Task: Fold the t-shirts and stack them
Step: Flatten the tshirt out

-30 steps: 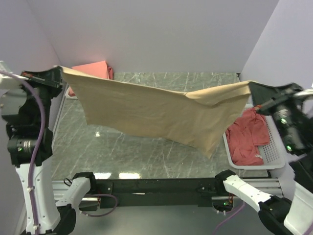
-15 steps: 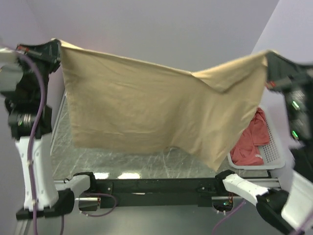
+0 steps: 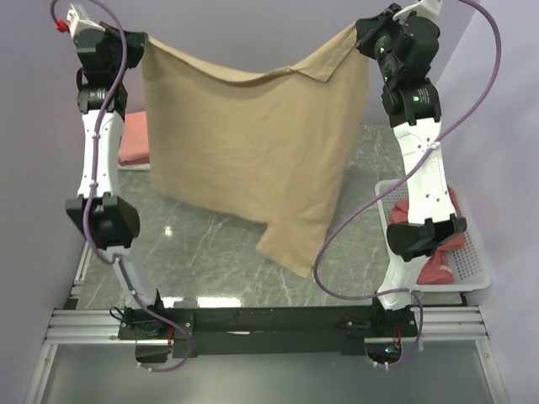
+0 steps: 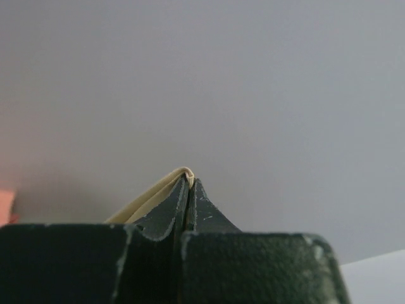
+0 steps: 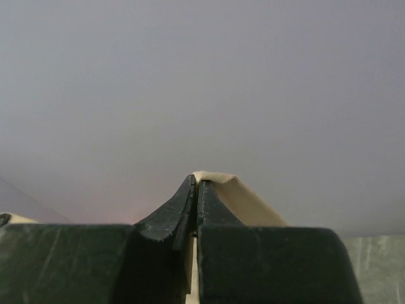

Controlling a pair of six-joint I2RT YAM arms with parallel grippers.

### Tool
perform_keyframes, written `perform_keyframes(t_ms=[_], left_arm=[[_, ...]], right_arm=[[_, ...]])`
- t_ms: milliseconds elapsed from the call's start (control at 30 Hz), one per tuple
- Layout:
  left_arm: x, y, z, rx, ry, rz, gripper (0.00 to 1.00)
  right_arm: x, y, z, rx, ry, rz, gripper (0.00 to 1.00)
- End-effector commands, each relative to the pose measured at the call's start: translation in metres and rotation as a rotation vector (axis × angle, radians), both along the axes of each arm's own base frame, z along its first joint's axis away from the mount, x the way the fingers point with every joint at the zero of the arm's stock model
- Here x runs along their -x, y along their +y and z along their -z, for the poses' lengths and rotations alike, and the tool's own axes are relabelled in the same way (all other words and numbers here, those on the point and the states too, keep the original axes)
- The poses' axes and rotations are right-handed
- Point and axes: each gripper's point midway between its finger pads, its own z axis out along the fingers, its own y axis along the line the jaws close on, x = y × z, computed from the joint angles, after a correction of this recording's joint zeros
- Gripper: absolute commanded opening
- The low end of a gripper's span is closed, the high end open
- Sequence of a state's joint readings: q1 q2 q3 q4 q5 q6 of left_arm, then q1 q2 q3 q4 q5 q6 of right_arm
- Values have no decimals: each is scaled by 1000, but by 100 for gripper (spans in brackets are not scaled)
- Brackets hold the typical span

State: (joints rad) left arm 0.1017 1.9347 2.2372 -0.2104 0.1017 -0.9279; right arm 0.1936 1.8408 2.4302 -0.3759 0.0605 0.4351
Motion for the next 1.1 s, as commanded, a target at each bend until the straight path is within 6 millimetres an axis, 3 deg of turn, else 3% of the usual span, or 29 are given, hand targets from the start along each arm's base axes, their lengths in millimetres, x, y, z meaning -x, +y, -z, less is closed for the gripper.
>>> perform_keyframes(t_ms=[0, 67, 100, 133, 200, 233, 300, 333, 367, 400, 433, 467, 500, 533, 567, 600, 633, 667, 700, 733, 767, 800, 833, 867, 933, 1067], left_arm=[[20, 4, -98, 9, -285, 94, 1], [25, 21, -111, 50, -335, 113, 1], [32, 24, -120, 44, -378, 134, 1], [36, 29, -123, 46, -390, 139, 1], [41, 43, -120, 40, -387, 149, 1], [46, 50, -121, 32, -388, 142, 1], [47, 50, -108, 25, -348, 166, 1], [46, 50, -100, 26, -323, 176, 1], [45, 50, -90, 25, -297, 182, 1], [41, 49, -64, 44, -235, 188, 1], [41, 46, -49, 49, -205, 206, 1], [41, 46, -35, 45, -184, 204, 1], [41, 46, 2, 75, -105, 195, 1], [43, 45, 21, 84, -69, 201, 1], [46, 42, 40, 95, -37, 204, 1], [55, 39, 80, 131, 50, 202, 1], [61, 37, 100, 143, 87, 198, 1], [68, 38, 118, 148, 118, 176, 1], [86, 34, 157, 178, 198, 157, 1], [97, 32, 175, 190, 238, 143, 1], [105, 38, 194, 195, 274, 89, 1], [128, 34, 228, 221, 353, 63, 1], [139, 33, 242, 230, 378, 40, 1], [156, 34, 276, 243, 441, 1, 1], [185, 35, 287, 244, 473, -61, 1], [234, 38, 320, 242, 532, -174, 1]], right_arm=[[90, -18, -142, -96, -439, -17, 0], [96, -23, -144, -98, -466, 6, 0], [118, -29, -160, -109, -521, 14, 0], [116, -30, -153, -104, -505, 25, 0], [137, -37, -164, -110, -543, 41, 0], [128, -36, -149, -99, -505, 46, 0], [135, -38, -140, -104, -478, 50, 0], [117, -35, -109, -94, -395, 53, 0], [112, -35, -93, -105, -351, 50, 0], [123, -35, -85, -112, -335, 40, 0], [103, -31, -33, -101, -218, 39, 0], [103, -30, -10, -125, -171, 30, 0], [120, -32, -2, -142, -168, 24, 0], [108, -28, 60, -133, -43, 22, 0], [111, -27, 83, -164, 3, 14, 0], [123, -28, 98, -179, 33, 5, 0], [123, -22, 156, -170, 158, -12, 0], [128, -19, 179, -196, 212, -27, 0], [141, -16, 200, -202, 268, -47, 0], [149, -10, 245, -197, 367, -75, 0], [161, -9, 266, -225, 431, -79, 0], [169, -5, 283, -231, 473, -100, 0], [180, 0, 318, -227, 549, -120, 0], [194, 6, 333, -235, 602, -139, 0], [213, 12, 370, -231, 692, -157, 0], [250, 24, 416, -240, 832, -188, 0]])
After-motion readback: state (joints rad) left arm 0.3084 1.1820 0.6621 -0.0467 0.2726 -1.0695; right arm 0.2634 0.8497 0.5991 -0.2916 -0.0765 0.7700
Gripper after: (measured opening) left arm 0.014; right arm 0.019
